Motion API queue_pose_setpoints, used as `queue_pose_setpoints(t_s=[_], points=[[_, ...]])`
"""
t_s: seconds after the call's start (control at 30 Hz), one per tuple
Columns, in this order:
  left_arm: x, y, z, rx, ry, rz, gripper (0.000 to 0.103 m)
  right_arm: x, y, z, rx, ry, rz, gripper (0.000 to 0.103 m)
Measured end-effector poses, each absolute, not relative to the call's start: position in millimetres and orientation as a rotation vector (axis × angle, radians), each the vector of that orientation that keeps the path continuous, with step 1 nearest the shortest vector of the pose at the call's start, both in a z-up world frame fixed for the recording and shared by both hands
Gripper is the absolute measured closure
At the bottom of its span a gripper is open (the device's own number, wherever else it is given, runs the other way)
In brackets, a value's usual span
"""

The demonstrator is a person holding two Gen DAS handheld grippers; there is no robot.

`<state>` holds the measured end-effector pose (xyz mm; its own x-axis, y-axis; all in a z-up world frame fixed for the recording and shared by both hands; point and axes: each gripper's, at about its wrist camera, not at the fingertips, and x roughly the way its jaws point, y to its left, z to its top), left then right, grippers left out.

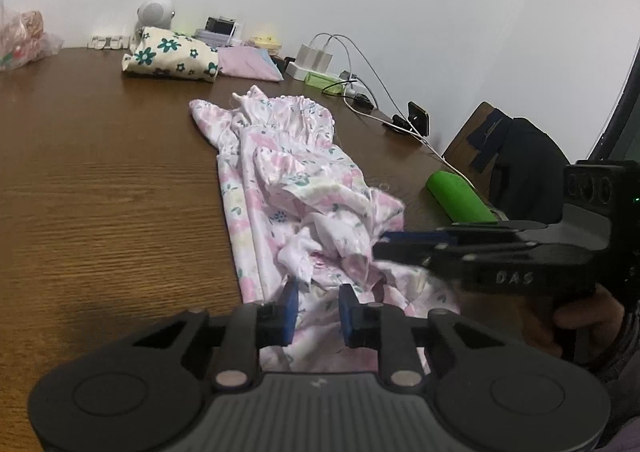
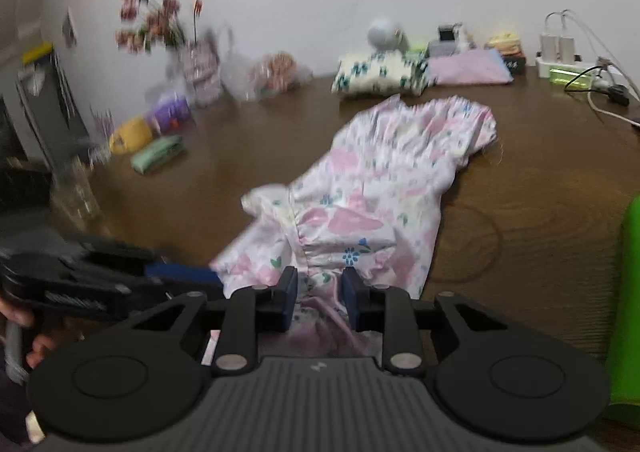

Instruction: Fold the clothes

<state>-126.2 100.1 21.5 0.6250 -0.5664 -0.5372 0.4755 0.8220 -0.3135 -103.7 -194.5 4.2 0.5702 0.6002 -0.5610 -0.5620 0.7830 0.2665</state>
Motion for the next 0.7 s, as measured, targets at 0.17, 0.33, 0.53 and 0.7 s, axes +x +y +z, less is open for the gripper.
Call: queue_pose_setpoints(t_s=[0.17, 0.33, 0.53, 0.7], points=[[-137, 107, 20, -0.154, 0.648, -0.610, 0.065, -120, -206, 20, 0.014, 0.600, 0.732, 0.061], [-162, 114, 24, -0.082, 0.578, -0.750, 0.048, -149, -218, 31, -0.060, 0.519, 0.836, 0.033], [-175, 101, 14, 0.026, 0.601, -0.793, 0.047, -173, -206, 23, -0.168, 0.471, 0.919, 0.024], [-170, 100, 5, 0.047, 0.627, -0.789, 0.051, -171, -202, 20, -0.212, 0.464, 0.951, 0.023]])
